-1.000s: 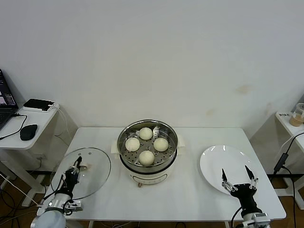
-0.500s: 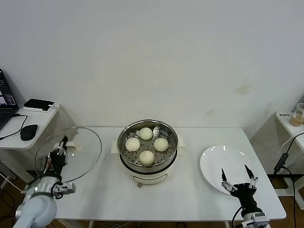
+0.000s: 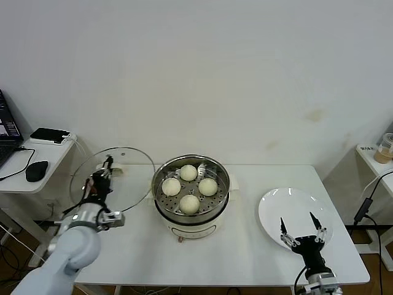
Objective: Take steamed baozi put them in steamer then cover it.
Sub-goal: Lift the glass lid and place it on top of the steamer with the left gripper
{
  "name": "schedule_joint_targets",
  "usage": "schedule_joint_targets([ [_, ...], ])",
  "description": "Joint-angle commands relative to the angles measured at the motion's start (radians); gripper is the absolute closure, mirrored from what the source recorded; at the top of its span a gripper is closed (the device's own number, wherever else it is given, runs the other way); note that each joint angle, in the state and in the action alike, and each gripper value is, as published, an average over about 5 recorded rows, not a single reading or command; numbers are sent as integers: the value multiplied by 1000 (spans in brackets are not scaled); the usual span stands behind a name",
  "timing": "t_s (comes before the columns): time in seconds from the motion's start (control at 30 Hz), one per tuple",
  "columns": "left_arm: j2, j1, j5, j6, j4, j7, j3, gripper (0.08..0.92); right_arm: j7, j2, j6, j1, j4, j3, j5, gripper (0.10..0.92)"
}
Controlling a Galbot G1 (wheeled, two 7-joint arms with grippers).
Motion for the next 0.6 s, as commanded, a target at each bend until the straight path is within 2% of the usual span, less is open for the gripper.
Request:
schedule_joint_targets([
  [0.03, -163, -243, 205, 125, 18, 174, 265, 866, -1, 20, -7, 16, -8, -45, -58, 203],
  [0.37, -428, -313, 347, 135, 158, 217, 367, 866, -4, 22, -12, 30, -28, -60, -81, 203],
  [0.6, -528, -315, 397, 135, 221, 224, 401, 866, -4, 27, -9, 30, -39, -63, -91, 203],
])
